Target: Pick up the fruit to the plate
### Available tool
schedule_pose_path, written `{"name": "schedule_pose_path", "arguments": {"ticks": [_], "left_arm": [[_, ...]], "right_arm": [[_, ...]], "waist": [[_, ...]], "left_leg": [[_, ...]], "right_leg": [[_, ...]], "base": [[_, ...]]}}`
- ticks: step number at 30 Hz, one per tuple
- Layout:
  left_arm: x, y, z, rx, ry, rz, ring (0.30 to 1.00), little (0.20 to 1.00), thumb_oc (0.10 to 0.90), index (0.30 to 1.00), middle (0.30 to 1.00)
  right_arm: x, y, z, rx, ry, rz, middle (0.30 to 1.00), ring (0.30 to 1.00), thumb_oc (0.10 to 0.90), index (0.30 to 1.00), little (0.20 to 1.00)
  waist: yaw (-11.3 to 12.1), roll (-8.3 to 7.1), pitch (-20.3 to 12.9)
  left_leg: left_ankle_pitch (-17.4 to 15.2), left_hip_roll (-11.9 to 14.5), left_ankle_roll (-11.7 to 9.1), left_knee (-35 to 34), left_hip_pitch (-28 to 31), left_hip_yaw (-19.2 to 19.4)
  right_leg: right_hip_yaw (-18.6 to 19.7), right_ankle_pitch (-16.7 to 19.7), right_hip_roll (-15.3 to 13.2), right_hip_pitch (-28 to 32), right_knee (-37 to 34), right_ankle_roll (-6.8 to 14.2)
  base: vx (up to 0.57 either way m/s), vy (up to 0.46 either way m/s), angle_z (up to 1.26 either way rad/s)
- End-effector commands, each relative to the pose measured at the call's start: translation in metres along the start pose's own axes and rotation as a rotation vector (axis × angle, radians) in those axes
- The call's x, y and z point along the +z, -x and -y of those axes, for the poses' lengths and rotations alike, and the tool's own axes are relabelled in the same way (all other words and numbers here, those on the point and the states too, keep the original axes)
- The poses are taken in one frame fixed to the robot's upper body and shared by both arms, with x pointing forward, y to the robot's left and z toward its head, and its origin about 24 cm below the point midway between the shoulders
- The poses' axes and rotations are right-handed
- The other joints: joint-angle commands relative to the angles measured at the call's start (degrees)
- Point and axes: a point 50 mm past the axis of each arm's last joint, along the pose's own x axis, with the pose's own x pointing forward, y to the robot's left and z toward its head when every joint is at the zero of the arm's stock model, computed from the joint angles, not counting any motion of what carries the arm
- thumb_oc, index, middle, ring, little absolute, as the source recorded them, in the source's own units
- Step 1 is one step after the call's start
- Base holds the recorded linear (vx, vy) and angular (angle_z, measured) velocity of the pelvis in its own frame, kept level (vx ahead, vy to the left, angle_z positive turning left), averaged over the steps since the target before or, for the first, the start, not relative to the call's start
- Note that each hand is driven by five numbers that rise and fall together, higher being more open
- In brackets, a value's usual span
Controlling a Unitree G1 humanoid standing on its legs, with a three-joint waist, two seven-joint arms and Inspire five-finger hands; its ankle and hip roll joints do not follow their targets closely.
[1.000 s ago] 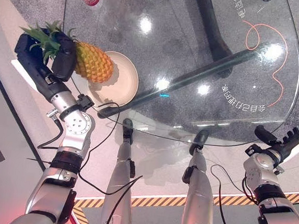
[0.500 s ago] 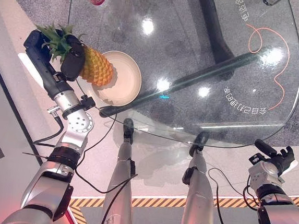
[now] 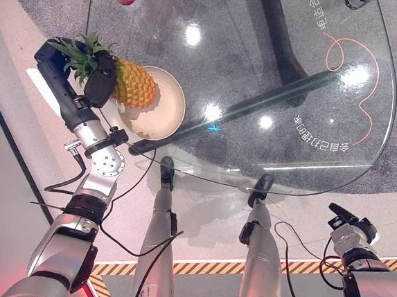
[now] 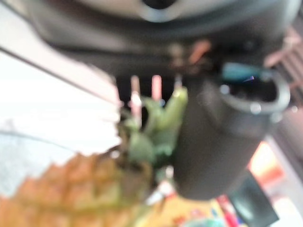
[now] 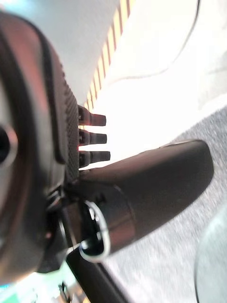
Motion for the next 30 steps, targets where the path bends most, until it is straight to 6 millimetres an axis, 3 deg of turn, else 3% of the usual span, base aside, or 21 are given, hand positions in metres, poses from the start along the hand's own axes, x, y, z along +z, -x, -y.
{"name": "schedule_pose_path", "arguments": {"ticks": [1,30], "left_arm": [[0.048,-0.048,0.002,0.092,0.107,0.26,0.3,0.2,0.1,0.3,0.3],[0.041,-0.043,0.007,0.027,-0.037,0.316,0.3,0.2,0.1,0.3,0.3]], "right_arm": [[-0.004,-0.012,0.038,-0.134,0.002,-0.037,0.9,0.9,0.8,0.9,0.9],[-0.004,-0.007,0.024,-0.103,0.005,-0.015,0.9,0.9,0.8,0.9,0.9]], "waist": [[2.18,-2.4,-1.3],[2.23,-2.85,-1.3]], "left_leg": [[-4.61,0.99,-0.51,3.56,-1.33,-0.26],[-4.54,0.86,-0.26,3.76,-2.65,-0.79]], "right_leg": [[-2.05,-3.18,1.21,-2.2,7.71,-0.14],[-2.0,-2.81,1.68,-3.15,7.51,-0.26]], "base": [[0.0,0.0,0.0],[0.0,0.0,0.0]]}}
